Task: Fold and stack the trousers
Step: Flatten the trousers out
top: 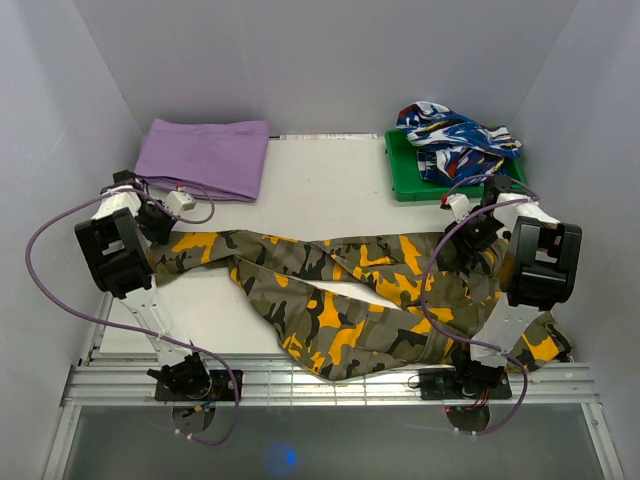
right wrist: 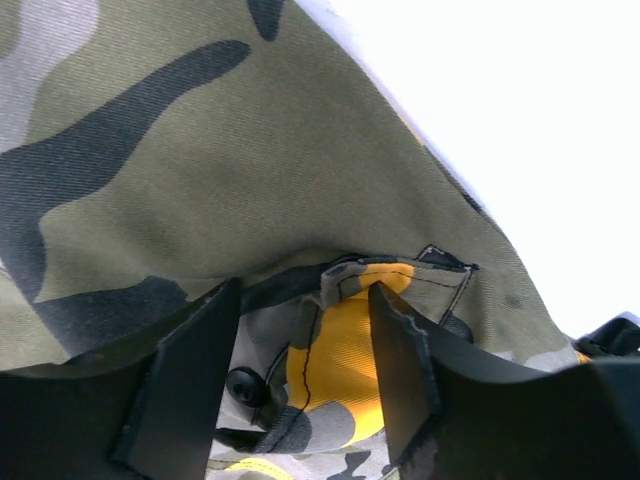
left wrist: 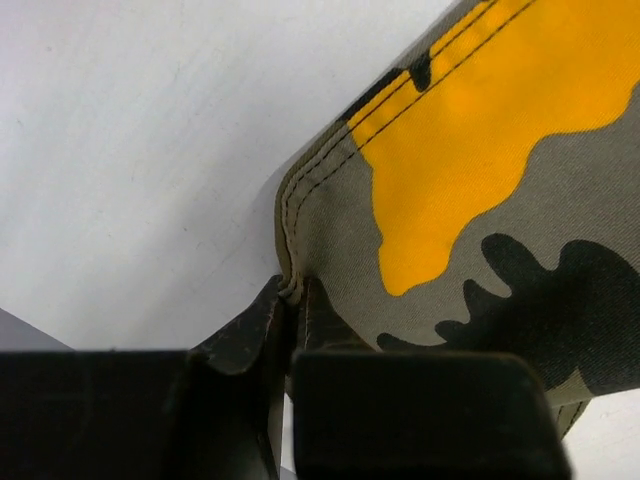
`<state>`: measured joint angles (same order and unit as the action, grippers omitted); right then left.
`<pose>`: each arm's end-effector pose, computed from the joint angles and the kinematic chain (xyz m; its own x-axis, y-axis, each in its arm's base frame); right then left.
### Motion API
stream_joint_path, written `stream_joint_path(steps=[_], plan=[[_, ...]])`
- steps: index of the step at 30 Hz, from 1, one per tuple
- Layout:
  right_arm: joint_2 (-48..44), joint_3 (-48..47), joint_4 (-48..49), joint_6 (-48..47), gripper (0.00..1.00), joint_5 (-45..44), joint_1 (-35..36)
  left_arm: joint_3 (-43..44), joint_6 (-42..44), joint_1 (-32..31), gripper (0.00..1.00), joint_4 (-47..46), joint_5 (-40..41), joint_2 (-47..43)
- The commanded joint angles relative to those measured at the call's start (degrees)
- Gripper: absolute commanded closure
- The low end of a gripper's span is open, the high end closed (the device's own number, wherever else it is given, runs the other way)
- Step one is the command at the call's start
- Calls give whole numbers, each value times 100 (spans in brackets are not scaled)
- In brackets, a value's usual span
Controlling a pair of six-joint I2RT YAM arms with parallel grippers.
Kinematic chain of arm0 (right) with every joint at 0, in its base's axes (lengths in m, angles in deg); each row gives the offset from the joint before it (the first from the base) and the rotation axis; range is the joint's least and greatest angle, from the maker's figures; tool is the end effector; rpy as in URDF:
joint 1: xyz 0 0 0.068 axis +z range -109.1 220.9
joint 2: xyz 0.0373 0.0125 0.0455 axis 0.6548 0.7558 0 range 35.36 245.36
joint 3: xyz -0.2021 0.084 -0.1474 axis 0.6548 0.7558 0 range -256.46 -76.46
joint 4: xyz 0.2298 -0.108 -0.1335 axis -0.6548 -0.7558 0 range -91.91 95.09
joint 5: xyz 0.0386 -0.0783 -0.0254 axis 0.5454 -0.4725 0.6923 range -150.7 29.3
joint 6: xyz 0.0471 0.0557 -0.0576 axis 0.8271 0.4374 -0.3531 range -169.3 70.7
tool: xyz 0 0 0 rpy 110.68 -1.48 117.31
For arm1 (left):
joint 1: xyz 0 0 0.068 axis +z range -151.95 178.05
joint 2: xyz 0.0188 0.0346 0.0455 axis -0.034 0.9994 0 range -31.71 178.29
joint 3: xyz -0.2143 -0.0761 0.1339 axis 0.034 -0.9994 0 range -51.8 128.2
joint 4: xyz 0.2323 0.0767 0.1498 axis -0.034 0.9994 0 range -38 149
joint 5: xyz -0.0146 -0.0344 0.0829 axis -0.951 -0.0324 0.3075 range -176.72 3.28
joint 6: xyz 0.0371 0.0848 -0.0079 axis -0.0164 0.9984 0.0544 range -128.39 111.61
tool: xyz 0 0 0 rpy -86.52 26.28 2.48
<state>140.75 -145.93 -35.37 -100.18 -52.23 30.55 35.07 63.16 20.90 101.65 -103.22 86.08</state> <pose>0.3760 -0.0562 0.0958 -0.7147 -0.6494 -0.2598 -0.6510 0.7535 -0.0922 0.4038 0.1444 0.0986 -0.6002 0.7341 -0.3175 0.7581 0.6487 0.0667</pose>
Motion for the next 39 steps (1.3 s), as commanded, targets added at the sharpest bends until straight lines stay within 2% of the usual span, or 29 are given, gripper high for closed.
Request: stream_joint_path(steps=[1,6,11,13,14,15,18,20,23,25,27,29,34,39], plan=[[307,320,231,-55,41,-362,-28,180,-236,88,100,-253,-432,-414],[544,593,909,130,45,-1242,-309,401,-1001,272,100,-1903,-1136,-1337],[641,566,962,236,46,-1471,-486,32,-2125,439,100,-3853,-1883,-2355],[624,593,988,279,46,-1541,-512,-352,-2713,720,100,-4556,-2654,-2612],[606,601,1006,306,47,-1567,-512,-538,-2803,869,100,-4717,-2997,-2752],[554,602,1058,332,47,-1585,-538,-740,-2735,1114,100,-4771,-3705,-2988],[431,602,1085,359,47,-1612,-608,-1837,-2129,1527,100,-4912,-4291,-3437],[343,575,1085,350,47,-1577,-687,-2574,-1594,1704,100,-4860,-4301,-3535],[272,558,1015,324,47,-1480,-732,-3131,-706,1916,100,-4832,-3943,-3405],[246,549,910,297,47,-1366,-732,-3509,-651,1916,96,-5112,-3434,-3090],[211,549,769,297,47,-1296,-732,-3598,-598,1925,96,-5088,-3230,-2869],[167,566,725,297,47,-1234,-723,-3607,-721,1925,100,-5079,-3028,-2613],[-9,453,461,262,46,-980,-723,-3467,-1081,1890,100,-5114,-3193,-2578],[96,224,364,280,46,-979,-732,-2335,-2064,1609,100,-5184,-3089,-2341]])
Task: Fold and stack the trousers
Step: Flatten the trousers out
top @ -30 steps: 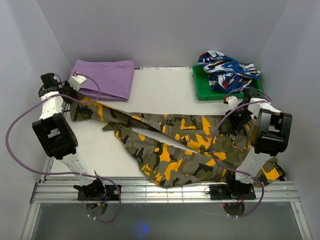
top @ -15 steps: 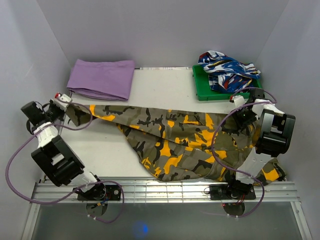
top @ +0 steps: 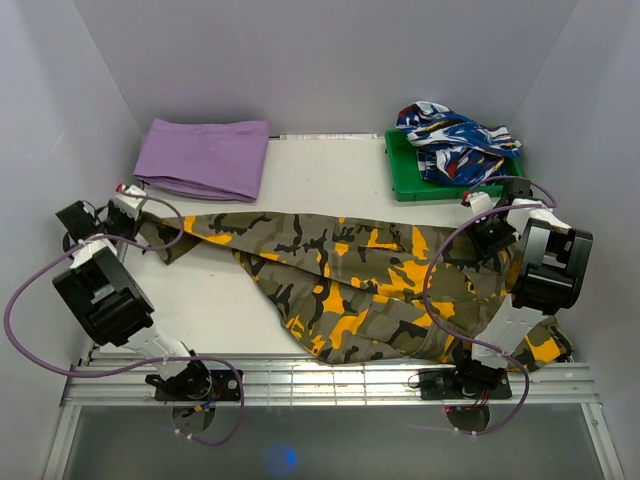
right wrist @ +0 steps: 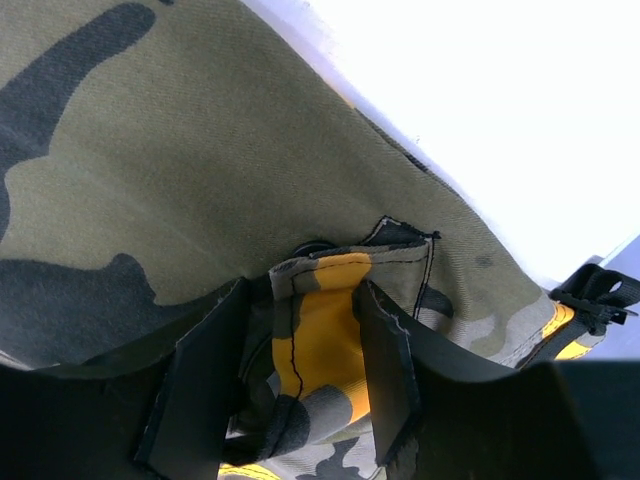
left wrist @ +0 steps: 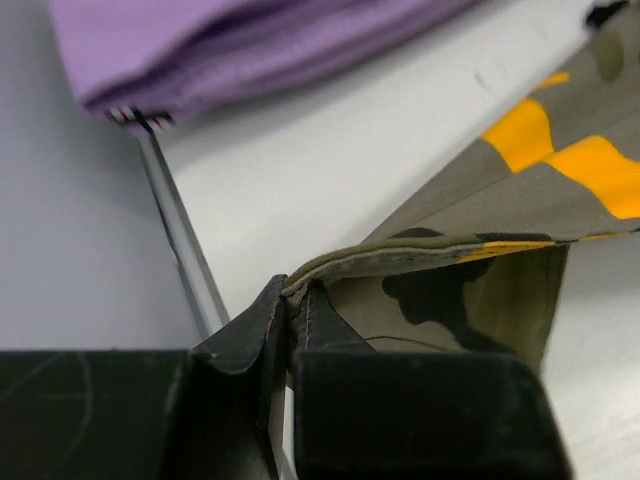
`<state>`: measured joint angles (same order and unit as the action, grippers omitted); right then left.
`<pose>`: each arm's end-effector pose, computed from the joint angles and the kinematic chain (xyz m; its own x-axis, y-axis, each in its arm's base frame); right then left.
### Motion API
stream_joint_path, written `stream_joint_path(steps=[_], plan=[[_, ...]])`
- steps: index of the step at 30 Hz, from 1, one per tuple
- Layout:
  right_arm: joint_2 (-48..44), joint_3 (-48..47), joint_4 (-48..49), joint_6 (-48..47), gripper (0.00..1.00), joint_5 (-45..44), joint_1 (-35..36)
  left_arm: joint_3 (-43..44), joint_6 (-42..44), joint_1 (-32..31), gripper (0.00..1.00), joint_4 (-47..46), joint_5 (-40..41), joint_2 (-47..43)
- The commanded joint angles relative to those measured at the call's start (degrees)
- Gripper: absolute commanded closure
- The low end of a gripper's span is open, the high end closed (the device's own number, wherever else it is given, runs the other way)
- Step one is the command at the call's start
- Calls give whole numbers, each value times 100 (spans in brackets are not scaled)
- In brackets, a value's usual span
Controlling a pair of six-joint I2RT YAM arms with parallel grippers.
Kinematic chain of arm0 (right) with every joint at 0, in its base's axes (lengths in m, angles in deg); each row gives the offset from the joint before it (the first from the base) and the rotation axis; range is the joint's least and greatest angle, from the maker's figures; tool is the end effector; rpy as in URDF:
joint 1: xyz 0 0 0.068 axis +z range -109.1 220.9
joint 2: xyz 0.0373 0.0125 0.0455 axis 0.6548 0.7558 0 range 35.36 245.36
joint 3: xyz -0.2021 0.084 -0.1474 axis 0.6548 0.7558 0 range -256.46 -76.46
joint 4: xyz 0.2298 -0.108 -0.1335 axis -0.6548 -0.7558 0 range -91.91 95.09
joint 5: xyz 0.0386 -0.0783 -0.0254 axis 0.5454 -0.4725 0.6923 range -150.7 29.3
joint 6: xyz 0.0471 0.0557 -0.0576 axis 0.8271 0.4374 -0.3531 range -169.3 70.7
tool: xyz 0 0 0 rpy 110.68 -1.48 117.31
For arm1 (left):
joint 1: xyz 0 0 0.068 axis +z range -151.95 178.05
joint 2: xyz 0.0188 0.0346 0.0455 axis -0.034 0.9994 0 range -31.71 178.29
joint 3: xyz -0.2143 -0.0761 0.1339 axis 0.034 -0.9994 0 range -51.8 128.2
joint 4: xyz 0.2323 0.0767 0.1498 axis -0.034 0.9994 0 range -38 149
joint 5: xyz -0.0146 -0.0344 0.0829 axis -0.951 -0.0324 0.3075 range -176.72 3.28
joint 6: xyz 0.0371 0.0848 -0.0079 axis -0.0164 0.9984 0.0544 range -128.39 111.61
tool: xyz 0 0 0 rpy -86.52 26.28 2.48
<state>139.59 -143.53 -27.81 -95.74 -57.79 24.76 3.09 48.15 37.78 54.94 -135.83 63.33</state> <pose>0.3752 -0.1042 0.0959 -0.8115 -0.5184 -0.2698 -0.4743 0.8539 -0.2141 0.3349 0.1962 0.1499 -0.2846 0.4737 -0.8335 0.4418 0.8364 0.3245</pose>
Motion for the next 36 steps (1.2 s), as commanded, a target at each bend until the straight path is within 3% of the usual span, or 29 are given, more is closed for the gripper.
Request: stream_joint_path(steps=[1,4,8,14,20,23,27,28,29,30,32,34,35,36], plan=[[230,-26,-383,-164,46,-450,-144,1100,-756,-122,100,-540,199,5],[239,-87,-401,-138,46,-398,-144,2154,-1793,-202,100,-734,244,312],[212,-183,-506,-85,46,-275,-144,2921,-2094,-570,100,-619,59,322],[-15,-500,-1006,20,44,814,-144,2141,-1646,-1826,100,-820,-100,-625],[-368,-886,-1587,284,39,2063,-135,928,-665,-3794,100,-831,162,-1531],[-324,-1141,-1929,459,39,2502,-126,524,-127,-5312,100,-655,645,-1559],[-280,-1291,-2281,600,37,2968,-91,373,16,-6333,100,-584,1251,-1104],[-289,-1274,-2325,644,37,3126,-82,408,-54,-6450,95,-628,1393,-946],[-306,-1248,-2326,688,36,3197,-47,469,-168,-6547,70,-637,1534,-796],[-306,-1152,-2326,749,36,3241,-21,705,-491,-6609,60,-619,1640,-647],[-298,-993,-2256,759,36,3128,119,1065,-792,-6592,50,-331,1912,-303],[-350,-616,-2081,724,36,2630,207,1724,-915,-6408,47,588,1931,-180],[-429,-484,-1845,697,36,2435,269,1935,-933,-6103,35,889,1844,-171],[-464,-248,-1755,619,37,2276,278,2329,-942,-5899,33,1171,1721,-179]])
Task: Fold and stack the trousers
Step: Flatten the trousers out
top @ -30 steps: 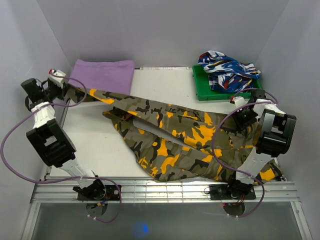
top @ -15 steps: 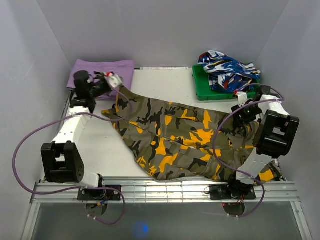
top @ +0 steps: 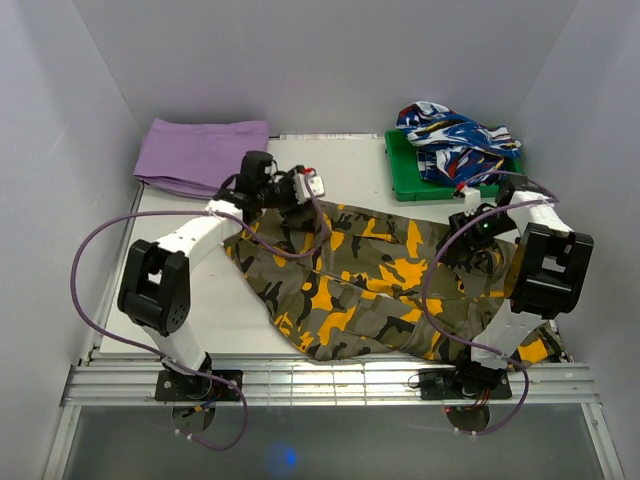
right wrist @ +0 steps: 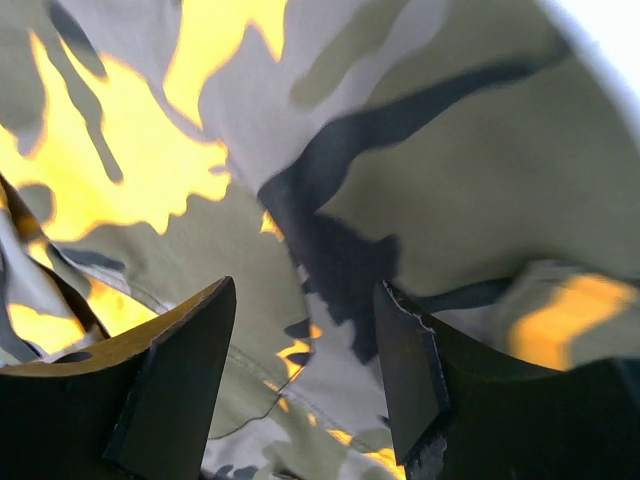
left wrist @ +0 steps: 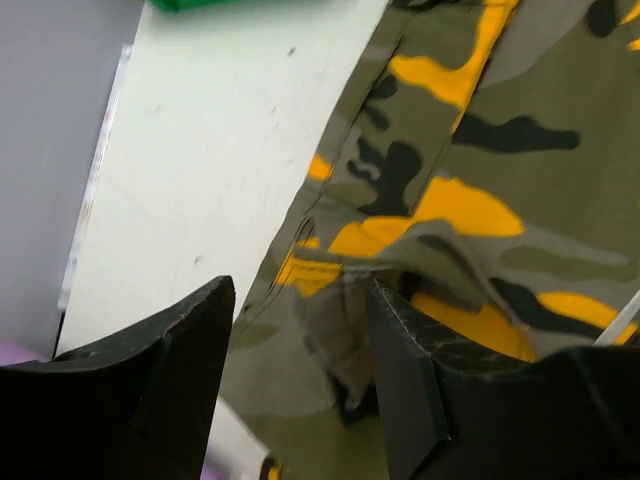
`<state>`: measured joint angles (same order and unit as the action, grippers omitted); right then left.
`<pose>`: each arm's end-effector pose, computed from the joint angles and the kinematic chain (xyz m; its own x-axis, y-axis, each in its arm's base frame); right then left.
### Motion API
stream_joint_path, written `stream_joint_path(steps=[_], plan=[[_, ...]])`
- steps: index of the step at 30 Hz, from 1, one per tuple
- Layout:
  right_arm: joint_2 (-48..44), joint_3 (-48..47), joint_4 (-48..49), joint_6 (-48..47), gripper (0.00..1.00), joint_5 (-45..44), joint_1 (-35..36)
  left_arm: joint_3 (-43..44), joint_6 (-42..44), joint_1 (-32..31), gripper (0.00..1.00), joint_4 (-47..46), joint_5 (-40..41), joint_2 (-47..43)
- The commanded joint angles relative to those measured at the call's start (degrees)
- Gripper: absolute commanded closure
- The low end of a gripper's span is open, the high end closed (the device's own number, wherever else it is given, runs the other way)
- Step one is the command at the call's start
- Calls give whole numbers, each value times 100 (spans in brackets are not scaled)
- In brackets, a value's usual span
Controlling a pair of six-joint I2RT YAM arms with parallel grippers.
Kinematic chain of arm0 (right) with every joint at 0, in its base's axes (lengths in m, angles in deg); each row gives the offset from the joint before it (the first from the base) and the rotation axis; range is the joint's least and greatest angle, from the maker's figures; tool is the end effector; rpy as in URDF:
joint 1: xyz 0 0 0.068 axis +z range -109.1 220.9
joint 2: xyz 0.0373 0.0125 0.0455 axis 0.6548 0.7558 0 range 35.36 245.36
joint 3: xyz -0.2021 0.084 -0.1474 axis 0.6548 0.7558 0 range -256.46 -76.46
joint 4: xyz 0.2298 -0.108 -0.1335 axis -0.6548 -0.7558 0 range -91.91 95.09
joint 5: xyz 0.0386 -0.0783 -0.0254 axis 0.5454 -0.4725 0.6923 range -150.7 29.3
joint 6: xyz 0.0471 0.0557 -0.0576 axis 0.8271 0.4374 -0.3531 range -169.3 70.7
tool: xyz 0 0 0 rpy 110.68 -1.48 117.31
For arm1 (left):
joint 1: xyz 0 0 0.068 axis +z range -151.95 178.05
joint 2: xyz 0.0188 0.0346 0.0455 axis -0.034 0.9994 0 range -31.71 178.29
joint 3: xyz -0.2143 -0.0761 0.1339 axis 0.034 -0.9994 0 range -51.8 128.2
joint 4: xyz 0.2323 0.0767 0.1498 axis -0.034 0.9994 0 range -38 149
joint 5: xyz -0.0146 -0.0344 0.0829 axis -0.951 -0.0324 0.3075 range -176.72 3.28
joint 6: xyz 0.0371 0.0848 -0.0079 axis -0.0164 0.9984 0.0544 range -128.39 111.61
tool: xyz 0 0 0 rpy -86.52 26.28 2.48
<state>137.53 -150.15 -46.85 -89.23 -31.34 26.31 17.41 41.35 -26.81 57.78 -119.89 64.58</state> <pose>0.3643 -0.0525 0.1407 -0.8220 -0.3638 -0.4380 -0.5045 0.8220 0.2641 0.3785 -0.2257 0.2183 0.2686 0.5796 -0.7694 0.8726 0.1918 0.4491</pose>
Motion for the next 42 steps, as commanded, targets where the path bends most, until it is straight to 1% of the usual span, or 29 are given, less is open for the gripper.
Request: stream_joint_path(steps=[1,2,3,4,5,6,7,8,11,13,15,19,21,26,30,33,35,36,37,38,40,41,42], plan=[[-294,504,228,-68,37,-614,123,1110,-115,788,33,1594,-248,-304],[-338,557,263,-121,37,-712,123,1304,43,1277,33,1984,-399,-286],[-356,610,272,-182,37,-782,123,1453,219,1543,33,2284,-505,-278],[-382,689,272,-304,37,-861,123,1655,708,1772,33,2896,-593,-260],[-434,724,255,-375,37,-880,123,1718,1026,2270,33,3224,-803,-234],[-452,768,220,-446,37,-915,123,1762,1360,2475,34,3532,-901,-207],[-478,812,185,-594,37,-941,123,1754,1668,2782,35,4075,-937,-172],[-479,839,141,-657,37,-994,132,1702,2228,3142,35,4271,-937,-146],[-444,988,193,-824,37,-1432,132,1289,2863,3688,37,4414,-885,47],[-452,1102,333,-894,38,-1835,123,1122,3085,3848,37,4310,-841,258],[-479,1269,386,-965,38,-2057,114,902,3174,3963,39,4116,-762,433],[-549,1427,439,-1009,38,-2321,97,401,3209,3998,39,3081,-875,461],[-523,1480,457,-1018,38,-2365,97,330,3375,3980,37,3043,-911,557],[-435,1542,536,-1018,38,-2532,70,470,3578,3936,39,3052,-551,1181],[-435,1612,694,-1018,38,-2690,70,515,3552,3928,43,2781,-515,1366],[-330,1612,799,-1000,38,-2769,70,392,3595,3875,44,2621,-472,1366],[-233,1568,835,-965,39,-2769,61,295,3622,3822,48,2490,-436,1349],[-215,1542,844,-947,39,-2761,61,277,3622,3813,52,2463,-445,1314],[-172,1516,861,-930,39,-2752,61,277,3631,3796,58,2463,-454,1305],[-171,1472,870,-904,39,-2735,61,260,3648,3770,70,2463,-445,1278],[-154,1437,914,-877,39,-2717,70,242,3649,3769,80,2445,-436,1156],[-154,1393,931,-877,39,-2717,62,225,3622,3761,89,2454,-445,1103],[-136,1375,949,-860,40,-2717,61,233,3587,3761,94,2515,-410,963]])
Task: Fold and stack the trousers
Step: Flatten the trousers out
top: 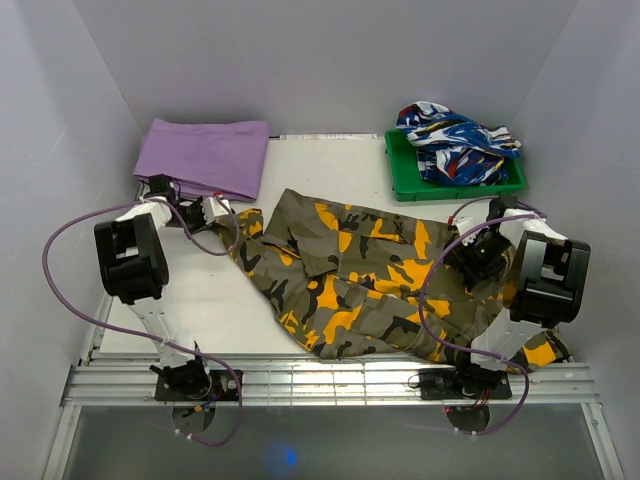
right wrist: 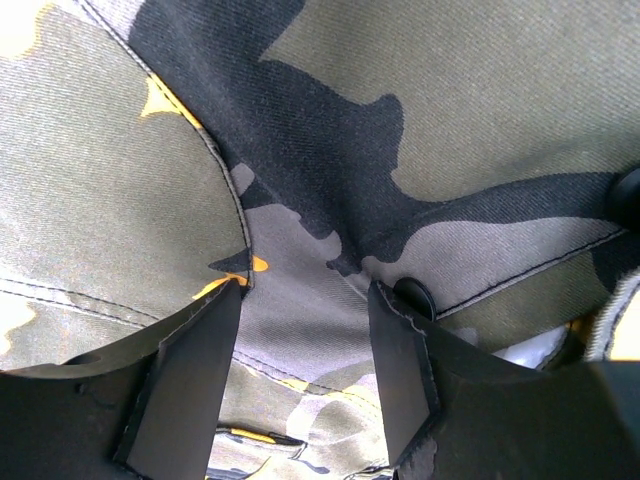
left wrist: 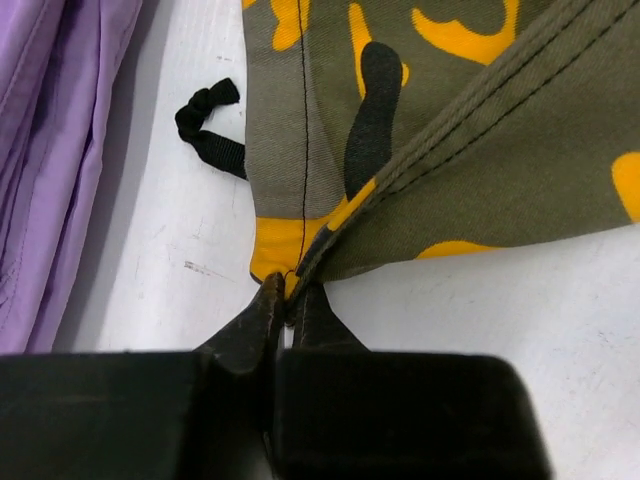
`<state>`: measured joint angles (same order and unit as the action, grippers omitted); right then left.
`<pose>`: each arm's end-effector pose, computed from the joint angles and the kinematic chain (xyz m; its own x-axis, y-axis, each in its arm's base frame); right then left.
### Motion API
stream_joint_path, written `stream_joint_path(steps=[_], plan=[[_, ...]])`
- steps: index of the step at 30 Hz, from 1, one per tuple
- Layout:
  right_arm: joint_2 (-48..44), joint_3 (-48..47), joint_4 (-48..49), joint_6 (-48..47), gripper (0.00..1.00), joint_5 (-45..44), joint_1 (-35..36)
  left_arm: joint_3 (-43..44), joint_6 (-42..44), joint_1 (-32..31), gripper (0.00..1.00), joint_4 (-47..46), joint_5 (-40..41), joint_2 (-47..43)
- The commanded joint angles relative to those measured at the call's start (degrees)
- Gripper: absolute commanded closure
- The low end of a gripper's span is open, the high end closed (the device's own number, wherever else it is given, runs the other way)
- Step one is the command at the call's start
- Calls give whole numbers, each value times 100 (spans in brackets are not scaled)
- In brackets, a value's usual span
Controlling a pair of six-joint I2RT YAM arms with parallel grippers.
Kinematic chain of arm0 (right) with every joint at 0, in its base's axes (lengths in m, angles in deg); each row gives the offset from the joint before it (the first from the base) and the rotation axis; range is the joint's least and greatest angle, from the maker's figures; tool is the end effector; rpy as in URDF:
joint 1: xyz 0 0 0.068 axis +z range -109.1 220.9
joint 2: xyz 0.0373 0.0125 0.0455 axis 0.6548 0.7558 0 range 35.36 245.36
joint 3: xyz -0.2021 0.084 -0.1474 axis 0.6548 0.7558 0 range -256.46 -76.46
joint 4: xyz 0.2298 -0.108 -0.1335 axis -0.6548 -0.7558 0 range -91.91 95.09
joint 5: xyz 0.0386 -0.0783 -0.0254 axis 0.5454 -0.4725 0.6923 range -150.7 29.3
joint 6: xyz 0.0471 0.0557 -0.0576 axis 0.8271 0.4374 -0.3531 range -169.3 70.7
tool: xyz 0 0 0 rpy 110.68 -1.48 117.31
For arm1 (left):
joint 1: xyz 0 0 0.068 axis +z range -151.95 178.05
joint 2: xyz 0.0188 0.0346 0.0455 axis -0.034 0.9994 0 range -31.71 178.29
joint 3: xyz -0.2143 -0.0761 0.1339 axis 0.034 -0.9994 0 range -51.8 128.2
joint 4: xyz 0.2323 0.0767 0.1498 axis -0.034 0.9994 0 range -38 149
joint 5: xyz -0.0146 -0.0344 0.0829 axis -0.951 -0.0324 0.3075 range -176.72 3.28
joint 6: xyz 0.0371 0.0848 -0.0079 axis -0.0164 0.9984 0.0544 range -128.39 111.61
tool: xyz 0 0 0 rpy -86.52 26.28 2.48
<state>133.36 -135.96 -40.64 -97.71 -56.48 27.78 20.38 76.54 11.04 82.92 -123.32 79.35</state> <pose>0.3145 -0.0671 0.0868 -0.8072 -0.5776 -0.1217 -0.5790 0.8149 -0.0264 0.4104 0.0435 0.0948 -0.0608 0.8067 -0.5878 0.9127 0.2833 0.2944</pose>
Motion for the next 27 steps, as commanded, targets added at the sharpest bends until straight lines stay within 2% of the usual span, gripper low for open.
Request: stream_joint_path(steps=[1,2,5,9,12,15,21,25,27], plan=[[290,-70,328,-3,40,-203,-76,-55,51,-25,97,46,-49,-594],[282,-87,363,15,40,-203,-76,-38,7,-16,100,124,-14,-682],[290,-210,381,59,41,-194,-85,182,-204,-16,100,677,179,-1138],[273,-403,407,103,41,-177,-76,411,-143,-7,100,1932,723,-1964],[290,-588,408,156,41,-142,-67,200,-161,-7,100,2339,1346,-2904],[273,-729,381,164,41,-98,-67,-72,120,1,100,3312,2067,-3825],[202,-817,346,94,41,-54,-76,-336,376,-7,100,4789,2841,-5067],[246,-905,293,85,41,-27,-59,-757,445,1,100,4915,3141,-5376],[308,-1010,276,94,41,-45,-41,-1047,464,-7,100,4531,3115,-5202]])
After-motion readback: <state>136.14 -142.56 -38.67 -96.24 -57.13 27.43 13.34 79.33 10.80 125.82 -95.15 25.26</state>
